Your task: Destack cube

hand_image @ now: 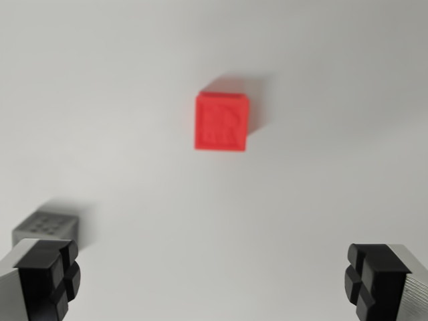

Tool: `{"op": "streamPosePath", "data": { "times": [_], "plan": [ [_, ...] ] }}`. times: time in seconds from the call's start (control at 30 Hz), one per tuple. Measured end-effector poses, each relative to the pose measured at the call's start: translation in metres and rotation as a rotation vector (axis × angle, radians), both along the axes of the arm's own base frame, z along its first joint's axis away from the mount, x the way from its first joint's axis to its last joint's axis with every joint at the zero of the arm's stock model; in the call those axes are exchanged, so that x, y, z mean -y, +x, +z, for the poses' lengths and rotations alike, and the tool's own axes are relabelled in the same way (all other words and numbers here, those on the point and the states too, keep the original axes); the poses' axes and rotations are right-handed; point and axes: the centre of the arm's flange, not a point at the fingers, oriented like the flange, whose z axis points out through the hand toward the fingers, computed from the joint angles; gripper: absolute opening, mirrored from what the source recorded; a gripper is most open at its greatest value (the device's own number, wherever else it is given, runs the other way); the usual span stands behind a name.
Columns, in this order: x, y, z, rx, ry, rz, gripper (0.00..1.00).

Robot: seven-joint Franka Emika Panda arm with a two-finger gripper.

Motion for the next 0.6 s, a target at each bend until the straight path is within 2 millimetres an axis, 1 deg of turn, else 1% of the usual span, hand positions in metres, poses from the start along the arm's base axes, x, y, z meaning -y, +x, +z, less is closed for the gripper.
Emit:
{"op": "streamPosePath", "data": {
  "times": [0.23,0.6],
  "plan": [
    [0.0,-0.0001,0.0096,0.0,0.0,0.0,1.0],
    [0.0,0.0,0.0108,-0.001,0.0,0.0,1.0]
  ]
}}
